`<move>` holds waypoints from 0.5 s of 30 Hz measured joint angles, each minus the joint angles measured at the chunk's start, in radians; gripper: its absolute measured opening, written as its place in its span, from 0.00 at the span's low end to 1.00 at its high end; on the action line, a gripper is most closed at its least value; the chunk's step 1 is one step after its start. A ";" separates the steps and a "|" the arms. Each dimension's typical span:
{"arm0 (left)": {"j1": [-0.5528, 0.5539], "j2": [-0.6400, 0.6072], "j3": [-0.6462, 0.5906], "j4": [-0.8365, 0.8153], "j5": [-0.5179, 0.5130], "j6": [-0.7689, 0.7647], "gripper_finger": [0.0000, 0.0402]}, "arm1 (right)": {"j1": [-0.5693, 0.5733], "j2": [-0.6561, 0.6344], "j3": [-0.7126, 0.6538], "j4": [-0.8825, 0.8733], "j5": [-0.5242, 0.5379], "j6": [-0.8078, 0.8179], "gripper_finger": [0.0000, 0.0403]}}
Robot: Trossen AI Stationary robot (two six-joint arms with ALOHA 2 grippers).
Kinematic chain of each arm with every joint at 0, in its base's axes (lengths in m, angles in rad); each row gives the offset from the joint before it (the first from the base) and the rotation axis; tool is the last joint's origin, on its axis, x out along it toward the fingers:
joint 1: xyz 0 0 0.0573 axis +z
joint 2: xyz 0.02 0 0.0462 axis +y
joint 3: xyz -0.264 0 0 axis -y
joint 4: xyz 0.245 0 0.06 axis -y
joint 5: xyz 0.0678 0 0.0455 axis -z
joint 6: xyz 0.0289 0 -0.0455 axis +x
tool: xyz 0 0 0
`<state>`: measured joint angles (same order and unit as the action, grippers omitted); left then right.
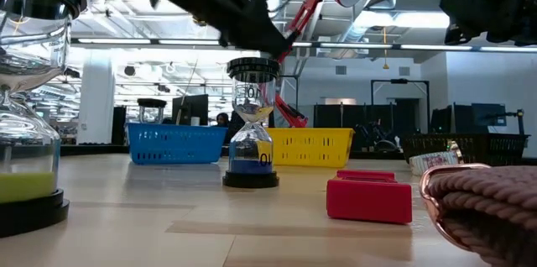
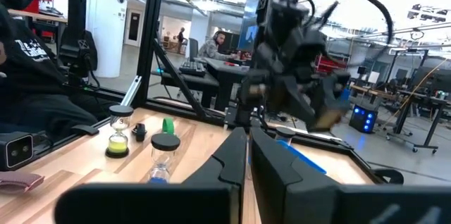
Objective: Pick & Place Office items
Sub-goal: Put the left black digital clock into the yellow bin
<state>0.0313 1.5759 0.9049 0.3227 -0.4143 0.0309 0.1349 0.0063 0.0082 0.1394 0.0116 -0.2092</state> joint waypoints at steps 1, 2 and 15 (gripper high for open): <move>0.004 0.020 -0.002 0.006 0.002 -0.004 0.41 | 0.000 0.000 0.000 0.000 0.000 0.000 0.03; 0.006 0.046 -0.002 0.038 0.000 -0.004 0.41 | 0.000 0.000 0.000 0.000 0.000 0.000 0.03; 0.016 0.211 -0.001 0.115 0.001 -0.005 0.43 | 0.000 0.000 0.000 0.000 0.000 0.000 0.03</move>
<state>0.0475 1.7870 0.9035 0.4377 -0.4137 0.0258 0.1345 0.0060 0.0082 0.1394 0.0116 -0.2092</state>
